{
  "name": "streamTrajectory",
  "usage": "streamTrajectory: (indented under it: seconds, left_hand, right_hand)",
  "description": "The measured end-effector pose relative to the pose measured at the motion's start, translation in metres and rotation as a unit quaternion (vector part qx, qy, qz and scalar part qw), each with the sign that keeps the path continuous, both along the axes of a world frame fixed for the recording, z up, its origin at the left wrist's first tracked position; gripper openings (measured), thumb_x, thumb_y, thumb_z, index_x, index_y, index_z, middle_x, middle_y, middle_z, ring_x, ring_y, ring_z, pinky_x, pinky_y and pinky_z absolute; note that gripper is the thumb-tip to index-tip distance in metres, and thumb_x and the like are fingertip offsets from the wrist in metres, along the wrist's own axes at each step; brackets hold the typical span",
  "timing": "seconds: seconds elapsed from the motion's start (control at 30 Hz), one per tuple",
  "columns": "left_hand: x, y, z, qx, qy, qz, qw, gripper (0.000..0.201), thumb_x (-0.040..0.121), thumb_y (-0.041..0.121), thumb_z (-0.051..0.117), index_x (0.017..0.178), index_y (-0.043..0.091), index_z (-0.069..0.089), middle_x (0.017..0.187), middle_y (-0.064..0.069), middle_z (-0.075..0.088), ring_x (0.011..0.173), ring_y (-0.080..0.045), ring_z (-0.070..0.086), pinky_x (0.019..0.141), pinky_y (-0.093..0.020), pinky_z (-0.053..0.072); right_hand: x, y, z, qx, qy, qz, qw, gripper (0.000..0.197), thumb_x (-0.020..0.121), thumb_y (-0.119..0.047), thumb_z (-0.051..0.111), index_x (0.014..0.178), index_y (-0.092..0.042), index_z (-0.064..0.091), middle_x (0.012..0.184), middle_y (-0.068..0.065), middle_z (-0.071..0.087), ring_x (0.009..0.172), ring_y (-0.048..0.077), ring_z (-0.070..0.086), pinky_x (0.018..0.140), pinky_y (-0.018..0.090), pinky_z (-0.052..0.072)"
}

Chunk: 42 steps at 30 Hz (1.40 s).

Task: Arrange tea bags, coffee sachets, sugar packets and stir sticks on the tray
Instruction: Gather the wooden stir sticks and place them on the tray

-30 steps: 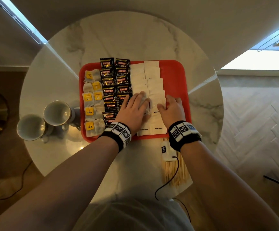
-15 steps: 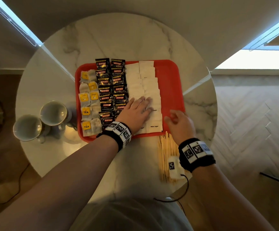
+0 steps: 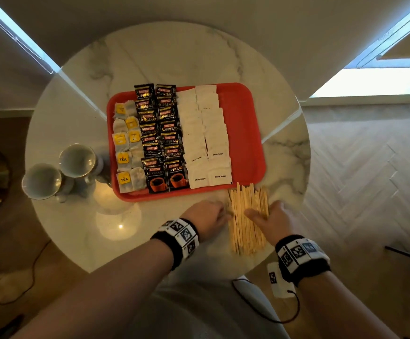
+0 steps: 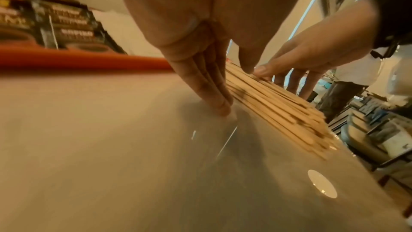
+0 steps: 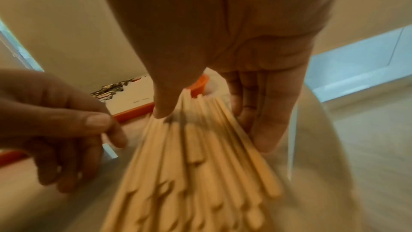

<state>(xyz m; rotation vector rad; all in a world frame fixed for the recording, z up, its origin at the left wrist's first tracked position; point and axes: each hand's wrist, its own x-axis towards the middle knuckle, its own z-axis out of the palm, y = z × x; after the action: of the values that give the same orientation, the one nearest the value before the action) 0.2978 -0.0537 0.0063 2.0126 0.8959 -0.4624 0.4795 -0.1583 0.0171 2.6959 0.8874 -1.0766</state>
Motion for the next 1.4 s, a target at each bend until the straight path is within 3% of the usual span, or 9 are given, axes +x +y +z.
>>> streamTrajectory:
  seconds: [0.17,0.3,0.4,0.6,0.83,1.0,1.13,1.27,1.4]
  left_hand:
    - [-0.015,-0.015,-0.008,-0.009,0.034,0.041,0.999,0.051,0.091,0.060,0.058,0.117,0.017,0.054,0.108,-0.004,0.065,0.096,-0.023,0.063,0.086,-0.038,0.054]
    - [-0.043,-0.008,-0.010,-0.046,0.068,0.117,0.990,0.053,0.084,0.049,0.074,0.120,0.016,0.054,0.113,-0.005,0.067,0.102,-0.022,0.065,0.091,-0.038,0.055]
    - [-0.064,0.000,-0.012,-0.072,0.086,0.157,0.981,0.059,0.079,0.043,0.080,0.123,0.015,0.053,0.117,-0.004,0.068,0.106,-0.022,0.065,0.089,-0.031,0.054]
    - [-0.051,-0.012,0.006,-0.058,0.111,0.138,0.982,0.050,0.081,0.039,0.079,0.115,0.013,0.052,0.114,-0.007,0.066,0.103,-0.025,0.064,0.082,-0.033,0.053]
    - [-0.066,-0.015,0.006,-0.055,0.108,0.174,0.977,0.035,0.091,0.034,0.064,0.119,0.014,0.055,0.110,-0.007,0.066,0.099,-0.025,0.063,0.082,-0.031,0.051]
    - [-0.084,-0.010,0.012,-0.066,0.080,0.194,0.976,0.029,0.098,0.033,0.050,0.121,0.016,0.053,0.106,-0.007,0.065,0.089,-0.022,0.057,0.079,-0.029,0.044]
    - [-0.092,-0.008,0.015,-0.107,0.042,0.224,0.968,0.023,0.100,0.031,0.046,0.119,0.020,0.051,0.096,-0.002,0.066,0.085,-0.020,0.063,0.072,-0.029,0.048]
    - [-0.093,-0.009,0.022,-0.150,-0.031,0.272,0.950,0.016,0.102,0.024,0.044,0.117,0.021,0.051,0.086,-0.002,0.064,0.075,-0.019,0.064,0.070,-0.034,0.056]
    - [-0.090,-0.008,0.024,-0.199,-0.092,0.314,0.924,0.019,0.105,0.023,0.044,0.123,0.026,0.049,0.081,-0.003,0.055,0.068,-0.017,0.053,0.066,-0.038,0.051]
  right_hand:
    - [-0.041,0.010,-0.003,0.010,0.089,0.010,0.996,0.049,0.081,-0.055,0.075,0.106,-0.018,0.056,0.097,0.001,0.066,0.080,0.014,0.061,0.065,0.026,0.050]
    - [-0.071,0.023,-0.003,0.011,0.158,0.057,0.986,0.026,0.085,-0.045,0.076,0.089,-0.026,0.059,0.088,-0.003,0.070,0.071,0.005,0.062,0.059,0.020,0.050]
    - [-0.087,0.034,0.000,0.008,0.174,0.071,0.982,0.027,0.086,-0.053,0.071,0.099,-0.029,0.068,0.085,-0.007,0.071,0.075,0.007,0.068,0.070,0.028,0.059]
    - [-0.082,0.030,0.031,-0.010,0.152,0.109,0.982,0.029,0.091,-0.049,0.068,0.106,-0.024,0.067,0.077,-0.014,0.060,0.061,-0.002,0.051,0.049,0.016,0.035]
    - [-0.089,0.027,0.038,-0.016,0.094,0.141,0.985,0.021,0.095,-0.035,0.066,0.103,-0.016,0.060,0.071,-0.009,0.048,0.057,0.001,0.042,0.045,0.016,0.027]
    - [-0.084,0.028,0.023,-0.053,0.067,0.154,0.984,0.028,0.092,-0.039,0.068,0.098,-0.015,0.056,0.076,-0.004,0.052,0.062,0.007,0.049,0.051,0.022,0.039]
    - [-0.073,0.026,0.006,-0.062,0.105,0.131,0.984,0.033,0.086,-0.043,0.073,0.102,-0.016,0.064,0.088,0.000,0.068,0.078,0.018,0.067,0.078,0.036,0.060]
    - [-0.060,0.022,0.003,-0.055,0.154,0.120,0.979,0.040,0.086,-0.041,0.074,0.115,-0.016,0.064,0.099,0.001,0.071,0.088,0.019,0.069,0.085,0.038,0.059]
    - [-0.053,0.018,0.017,-0.020,0.224,0.106,0.969,0.026,0.092,-0.031,0.072,0.115,-0.022,0.064,0.092,-0.010,0.067,0.080,0.007,0.065,0.075,0.026,0.051]
